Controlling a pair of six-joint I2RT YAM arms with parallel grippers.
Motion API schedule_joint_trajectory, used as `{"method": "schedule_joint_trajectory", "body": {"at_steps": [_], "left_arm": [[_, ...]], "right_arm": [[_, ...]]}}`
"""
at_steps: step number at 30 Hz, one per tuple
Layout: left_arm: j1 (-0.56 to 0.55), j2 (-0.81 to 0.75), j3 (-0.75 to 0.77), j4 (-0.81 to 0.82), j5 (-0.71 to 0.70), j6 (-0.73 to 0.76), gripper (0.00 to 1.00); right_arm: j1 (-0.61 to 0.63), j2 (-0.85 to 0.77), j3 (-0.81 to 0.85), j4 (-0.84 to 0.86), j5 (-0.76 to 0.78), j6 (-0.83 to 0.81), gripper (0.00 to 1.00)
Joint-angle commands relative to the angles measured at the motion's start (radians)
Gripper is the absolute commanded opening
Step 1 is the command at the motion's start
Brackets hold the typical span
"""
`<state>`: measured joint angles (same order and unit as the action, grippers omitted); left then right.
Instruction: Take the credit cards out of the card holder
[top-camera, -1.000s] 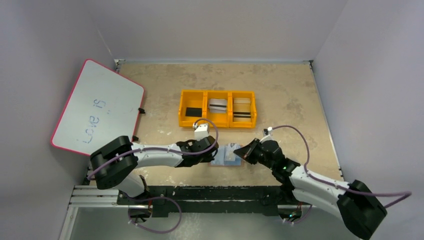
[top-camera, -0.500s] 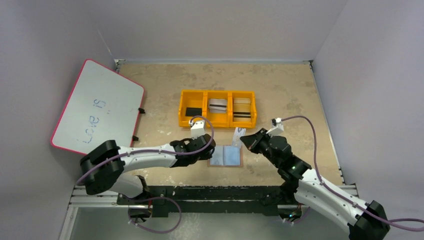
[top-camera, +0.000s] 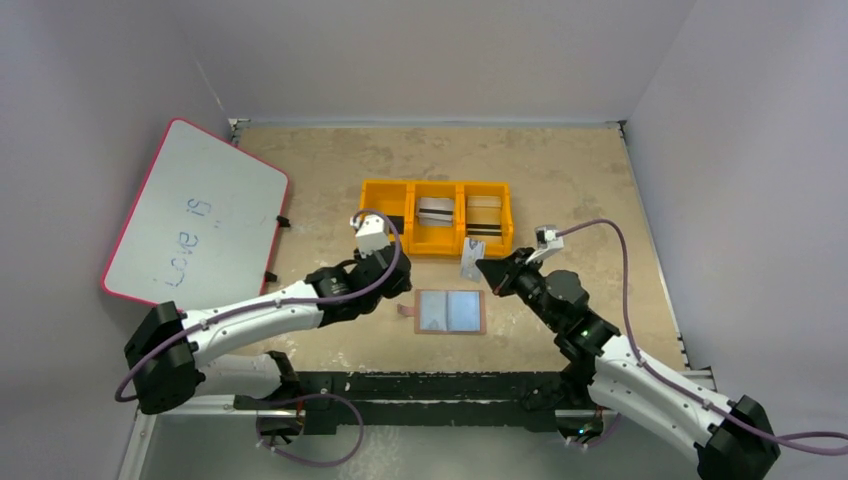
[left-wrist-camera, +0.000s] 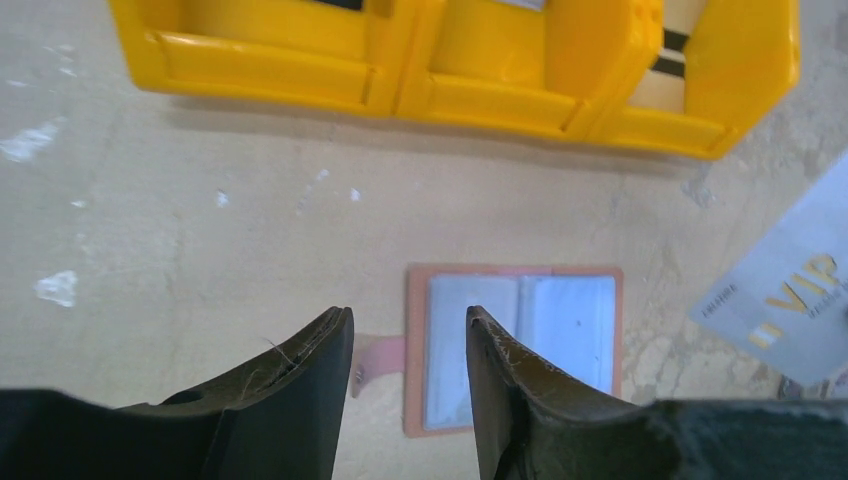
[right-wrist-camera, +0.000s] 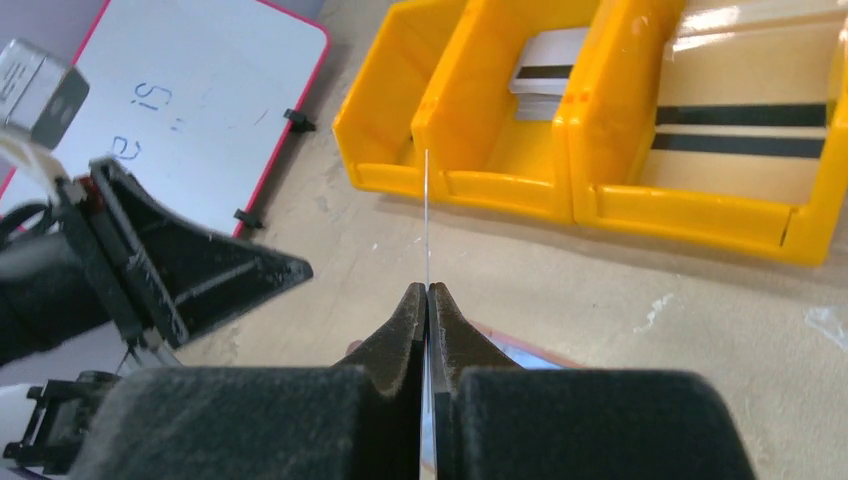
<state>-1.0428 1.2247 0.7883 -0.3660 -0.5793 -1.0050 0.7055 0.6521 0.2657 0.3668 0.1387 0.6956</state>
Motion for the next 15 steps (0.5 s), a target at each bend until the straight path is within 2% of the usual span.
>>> {"method": "schedule_joint_trajectory", "body": {"at_steps": [1,5,10,15], "left_arm": [[0.111,-0.076,0.057,-0.096,-0.001,0.07,0.48],[0.154,-0.156,0.105,-0.193,-0.065,0.115,0.66],[0.155,-0.196,0.212,-0.433,-0.256,0.131,0.72],[0.155,-0.27,0.258,-0.571,-0.403,0.122,0.73]], "right_arm": [[-0.005,0.028,0.043,0.155,-0.067,-0.157,0.0],[-0.003,0.082,0.09,0.19,-0.129,-0.268,0.0],[-0.003,0.162,0.171,0.179,-0.144,-0.408,0.0],[0.0,0.289,0.299,0.122,-0.12,-0.603,0.0]]}}
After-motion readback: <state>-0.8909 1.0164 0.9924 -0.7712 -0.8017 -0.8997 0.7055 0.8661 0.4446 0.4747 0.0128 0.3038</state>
